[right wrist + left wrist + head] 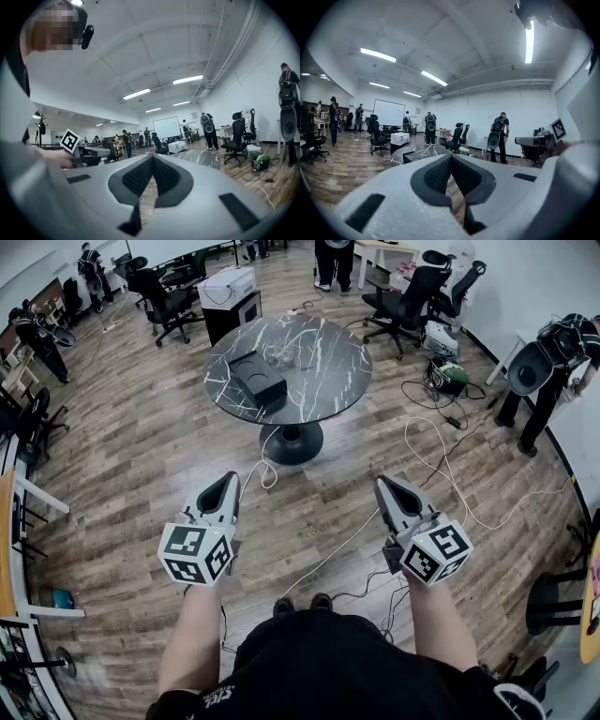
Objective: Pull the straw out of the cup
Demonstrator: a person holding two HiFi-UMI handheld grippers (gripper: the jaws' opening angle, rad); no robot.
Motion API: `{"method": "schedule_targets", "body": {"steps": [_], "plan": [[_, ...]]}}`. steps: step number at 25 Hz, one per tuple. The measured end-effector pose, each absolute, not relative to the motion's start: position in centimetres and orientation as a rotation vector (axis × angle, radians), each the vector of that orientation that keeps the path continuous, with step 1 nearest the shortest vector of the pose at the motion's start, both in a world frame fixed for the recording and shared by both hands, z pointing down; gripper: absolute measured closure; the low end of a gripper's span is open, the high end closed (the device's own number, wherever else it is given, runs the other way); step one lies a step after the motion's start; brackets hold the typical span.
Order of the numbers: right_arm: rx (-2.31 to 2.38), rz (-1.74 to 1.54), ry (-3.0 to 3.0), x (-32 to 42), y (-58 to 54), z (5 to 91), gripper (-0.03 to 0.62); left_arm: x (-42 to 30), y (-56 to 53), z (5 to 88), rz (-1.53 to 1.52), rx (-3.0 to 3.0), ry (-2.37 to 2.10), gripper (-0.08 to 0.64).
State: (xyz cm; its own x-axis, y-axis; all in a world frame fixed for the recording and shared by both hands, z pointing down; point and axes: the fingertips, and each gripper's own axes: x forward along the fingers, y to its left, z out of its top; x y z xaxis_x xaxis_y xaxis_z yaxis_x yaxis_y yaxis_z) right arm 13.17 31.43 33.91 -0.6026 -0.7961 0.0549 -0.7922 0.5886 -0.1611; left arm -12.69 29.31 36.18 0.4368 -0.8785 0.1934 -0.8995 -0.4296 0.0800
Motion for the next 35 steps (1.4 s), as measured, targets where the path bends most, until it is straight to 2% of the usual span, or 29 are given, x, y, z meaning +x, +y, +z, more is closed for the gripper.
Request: {"method": "schedule_targets", "body": {"steps": [17,27,35], "plan": [[-1.342,-0.24,2.789,19.4,34.3,34.5,0.588,-5.2,31.8,35.3,0.23,2.544,-1.568,0.551],[-1.347,-0.289,2.779,19.2,34.2,35.7,0.587,-4.6,31.2,35.7,0.217,2.562,-1.534,0.551],[-1.4,-0.309,2.797,18.2,30.2,36.1,0.586,-5.9,26.6,36.9,0.158,2.555,-1.487,0.551]]}}
